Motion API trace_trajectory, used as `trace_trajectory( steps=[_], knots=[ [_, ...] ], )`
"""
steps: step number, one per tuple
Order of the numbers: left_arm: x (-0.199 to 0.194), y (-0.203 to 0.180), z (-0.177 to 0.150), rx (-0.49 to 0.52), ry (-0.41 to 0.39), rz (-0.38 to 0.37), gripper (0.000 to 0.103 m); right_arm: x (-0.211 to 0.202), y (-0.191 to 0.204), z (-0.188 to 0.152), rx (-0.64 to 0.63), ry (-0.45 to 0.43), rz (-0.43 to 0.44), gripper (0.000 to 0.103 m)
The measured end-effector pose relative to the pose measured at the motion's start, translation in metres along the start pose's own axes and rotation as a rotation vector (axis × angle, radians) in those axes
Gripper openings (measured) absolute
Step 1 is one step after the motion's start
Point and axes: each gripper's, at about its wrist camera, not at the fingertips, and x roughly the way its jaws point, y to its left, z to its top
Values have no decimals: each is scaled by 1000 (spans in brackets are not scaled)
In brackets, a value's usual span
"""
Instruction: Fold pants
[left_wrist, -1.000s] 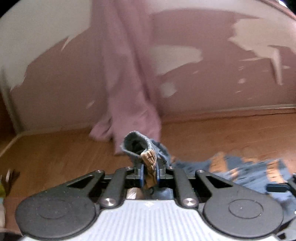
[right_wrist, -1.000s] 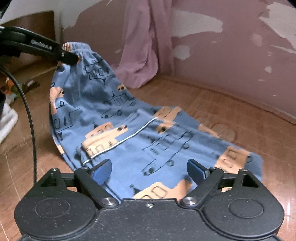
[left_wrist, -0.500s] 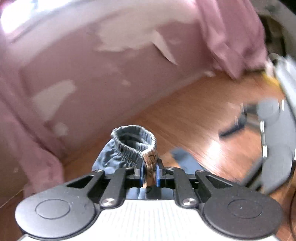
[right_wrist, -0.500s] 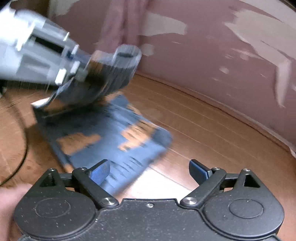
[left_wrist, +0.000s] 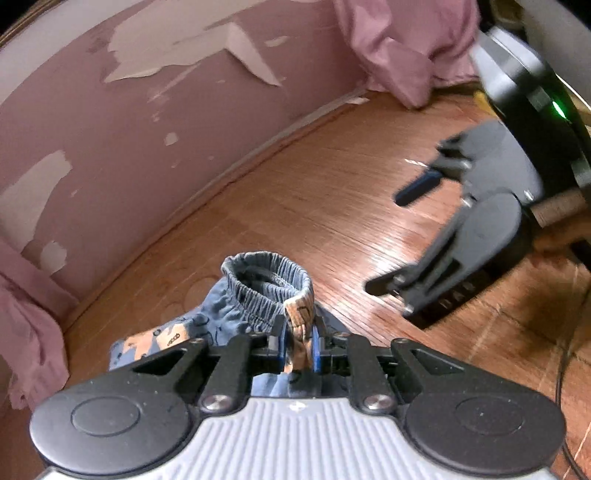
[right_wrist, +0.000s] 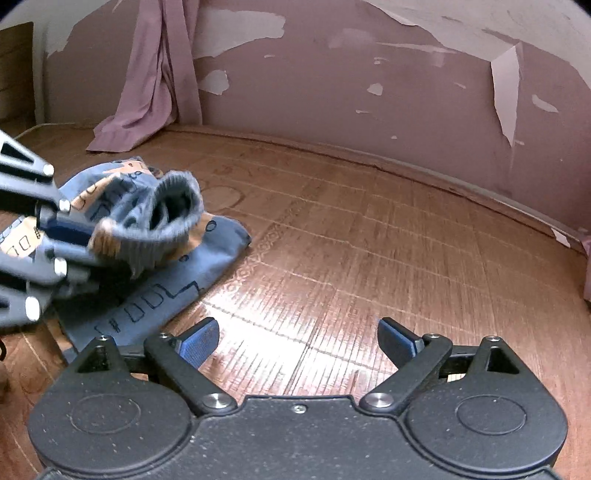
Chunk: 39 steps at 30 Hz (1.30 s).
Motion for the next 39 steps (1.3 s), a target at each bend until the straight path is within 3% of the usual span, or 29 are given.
trace_trajectory(
  steps=[3,4,7,10,12,15,17,19,22,25,27,29,32,35,36,37,39],
  knots=[
    [6,-6,-6,-2,38,-54,42,-2,-3,-3,-13,2,-19,93],
    [2,-6,-8,-17,33,-68,44,-2,-5,-4,-15,4,-30,93],
    [-18,4,-13,-72,-21,-110,64,-3,-10,-6,1,-11,-68,93],
    [-43,34,-25,-201,-99,-99,79,-11,-13,-4,36,-82,-72,93],
    [-55,62,-35,-327,-124,-57,85,-20,-13,0,82,-134,-12,90],
    [-59,107,-59,-547,-79,21,84,-27,-7,8,197,-144,170,76],
    [-57,133,-81,-687,-39,33,82,-26,4,12,251,-112,294,66],
    [-49,151,-100,-777,14,27,81,-21,20,15,247,-54,354,58],
    [-42,165,-122,-847,70,-12,79,-9,43,14,179,34,298,50],
    [-35,165,-131,-866,86,-62,73,-11,48,14,175,35,263,37],
    [-31,164,-134,-862,98,-82,60,-14,52,18,140,39,231,29],
    [-31,163,-135,-862,108,-94,59,-23,54,21,130,35,210,22],
    [-28,159,-128,-825,121,-71,65,-44,59,23,123,37,190,21],
    [-26,151,-124,-754,142,-32,74,-40,66,15,119,127,195,22],
    [-25,148,-122,-733,148,-22,75,-36,66,9,122,161,182,27],
    [-27,148,-121,-721,144,-16,76,-37,64,6,136,159,167,39],
    [-36,149,-117,-696,125,18,79,-47,57,10,173,110,158,50]
  ],
)
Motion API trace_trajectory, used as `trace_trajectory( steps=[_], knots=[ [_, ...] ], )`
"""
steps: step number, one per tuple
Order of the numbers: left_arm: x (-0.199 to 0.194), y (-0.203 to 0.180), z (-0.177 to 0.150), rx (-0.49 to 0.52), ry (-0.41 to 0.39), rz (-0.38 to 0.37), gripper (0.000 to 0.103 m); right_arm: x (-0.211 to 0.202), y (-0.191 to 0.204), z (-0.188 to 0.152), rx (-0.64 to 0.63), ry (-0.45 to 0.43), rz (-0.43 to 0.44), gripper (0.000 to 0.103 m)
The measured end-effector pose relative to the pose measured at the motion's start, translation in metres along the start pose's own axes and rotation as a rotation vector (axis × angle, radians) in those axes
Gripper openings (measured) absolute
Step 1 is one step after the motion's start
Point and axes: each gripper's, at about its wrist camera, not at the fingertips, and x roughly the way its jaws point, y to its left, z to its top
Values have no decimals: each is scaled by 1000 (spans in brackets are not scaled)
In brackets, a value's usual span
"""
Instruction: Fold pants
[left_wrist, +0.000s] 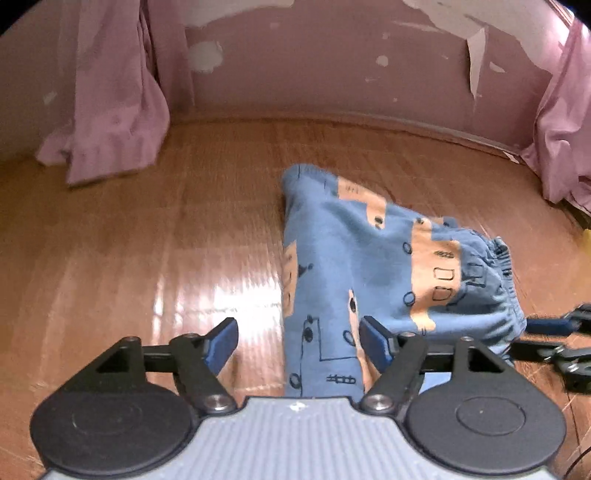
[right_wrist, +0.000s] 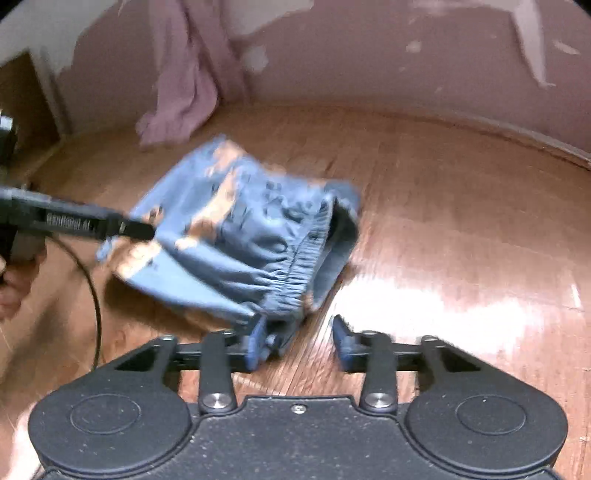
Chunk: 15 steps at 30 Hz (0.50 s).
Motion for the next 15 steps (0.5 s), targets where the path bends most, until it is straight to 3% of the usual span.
trace_trajectory(
  steps=[3,6,8,10,13,14,15],
  knots=[
    [-21,-5,10,54,-120,3,80,-12,-4,21,8,-111,27,51],
    [-28,-11,28,109,-209,-115,80,-1,1,48,-39,-168,129,35],
    [-20,-17,40,125,-200,-220,80,19,5,61,-54,-154,198,29],
    [0,-24,46,147,-159,-312,80,37,3,67,-61,-129,204,29],
    [41,-23,48,149,-49,-313,70,57,-4,62,-69,-86,127,28],
    [49,-19,46,145,-34,-301,62,61,-7,57,-72,-76,102,28],
    [51,-15,40,145,-34,-311,61,63,-11,51,-76,-72,85,28]
  ],
)
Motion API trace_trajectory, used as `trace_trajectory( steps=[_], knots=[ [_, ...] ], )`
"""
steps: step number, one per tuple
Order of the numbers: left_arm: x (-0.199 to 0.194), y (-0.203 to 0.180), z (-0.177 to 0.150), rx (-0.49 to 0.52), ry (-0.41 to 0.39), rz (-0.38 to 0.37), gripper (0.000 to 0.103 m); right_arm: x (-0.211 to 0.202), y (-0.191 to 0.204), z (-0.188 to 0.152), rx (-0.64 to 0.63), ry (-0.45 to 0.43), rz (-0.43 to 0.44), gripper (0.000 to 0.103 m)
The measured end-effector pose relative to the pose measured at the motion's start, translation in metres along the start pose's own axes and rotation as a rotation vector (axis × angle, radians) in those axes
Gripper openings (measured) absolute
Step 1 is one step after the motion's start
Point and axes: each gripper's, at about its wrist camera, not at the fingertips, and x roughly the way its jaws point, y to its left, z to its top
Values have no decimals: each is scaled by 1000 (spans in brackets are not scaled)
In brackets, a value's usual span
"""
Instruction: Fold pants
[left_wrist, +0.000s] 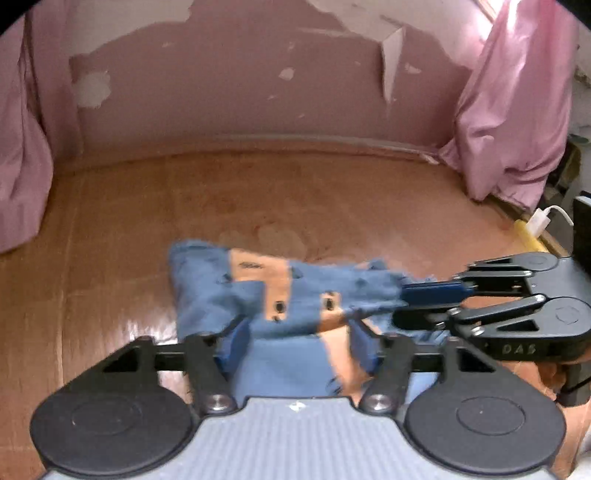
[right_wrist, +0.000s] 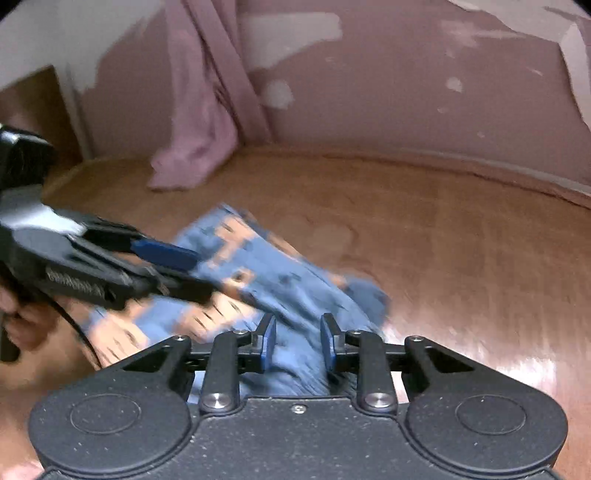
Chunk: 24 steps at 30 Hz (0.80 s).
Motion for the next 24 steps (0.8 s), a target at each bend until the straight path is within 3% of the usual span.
trace_trajectory(
  steps=[5,7,8,9,11,14,16,18,24],
  knots=[
    [-14,9,-9,-8,-8,-25,64,-13,-11,-13,39,-47,-6,33],
    [-34,4,-9,-16,-38,-5,77,-29,-3,-13,17,-78,-16,47],
    [-45,-2,-11,-10,-64,13,88,-36,2,-14,15,-90,2,47],
    [-56,-8,-16,5,-94,40,90,-41,9,-17,8,-94,27,46],
    [-65,-17,-28,33,-89,85,87,-43,20,-23,-26,-64,35,45],
    [-54,-24,-42,33,0,185,80,-33,26,-44,-68,-25,-24,43],
    [-49,-21,-49,-11,42,234,79,-35,24,-47,-56,-9,-31,47],
    [-50,-13,-52,-78,55,229,83,-36,17,-46,6,19,-12,47],
    [-63,-10,-52,-103,43,270,89,-59,22,-39,-27,-92,-25,51]
  ],
)
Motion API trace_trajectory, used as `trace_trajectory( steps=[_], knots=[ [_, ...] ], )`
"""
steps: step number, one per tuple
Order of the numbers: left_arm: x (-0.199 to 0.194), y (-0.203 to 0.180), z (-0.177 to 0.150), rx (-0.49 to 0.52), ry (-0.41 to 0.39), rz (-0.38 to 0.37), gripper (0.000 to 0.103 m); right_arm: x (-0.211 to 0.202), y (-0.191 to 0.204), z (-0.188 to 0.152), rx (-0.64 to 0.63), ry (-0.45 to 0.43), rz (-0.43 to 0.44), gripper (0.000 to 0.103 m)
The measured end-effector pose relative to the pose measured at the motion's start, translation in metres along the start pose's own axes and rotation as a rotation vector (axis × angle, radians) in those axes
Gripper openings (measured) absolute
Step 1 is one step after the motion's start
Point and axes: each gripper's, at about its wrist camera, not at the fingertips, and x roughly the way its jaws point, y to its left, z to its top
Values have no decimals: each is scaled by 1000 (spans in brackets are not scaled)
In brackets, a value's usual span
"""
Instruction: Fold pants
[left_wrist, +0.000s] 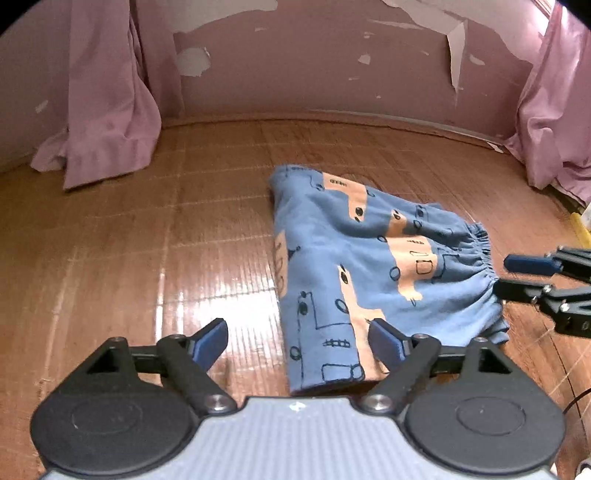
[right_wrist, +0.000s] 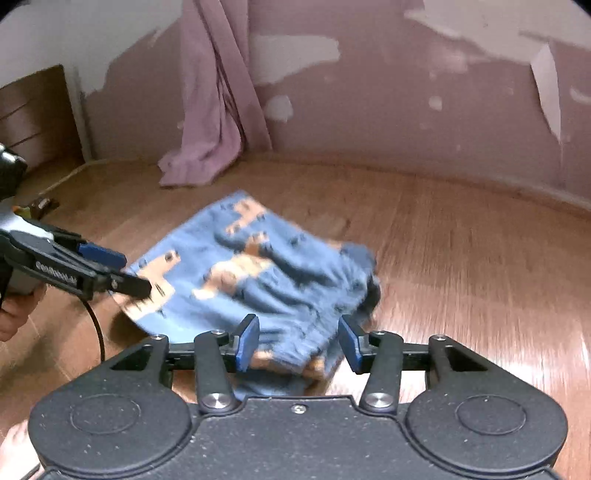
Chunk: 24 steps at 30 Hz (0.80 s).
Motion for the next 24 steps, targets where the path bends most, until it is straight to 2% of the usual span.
trace_trajectory(
  steps=[3,7,9,14,17,22,24],
  knots=[
    [-1,-2,-3,15,-2,26,92,3,2,1,18,-11,64,61],
    [4,-2,-7,-14,17,32,93,18,-4,-8,76,84,94,75],
    [7,0,-5,-33,24,30,95,21,-13,-12,123,134,88,76],
    [6,1,-5,-35,29,34,96,13,-31,-10,259,105,113,78],
    [6,1,-5,-40,32,35,96,9,-33,-7,268,92,117,82],
    [2,0,-6,-44,26,44,101,6,-31,-5,255,81,110,96],
    [1,-2,-7,-41,21,48,102,5,-30,-4,247,73,105,98]
  ],
)
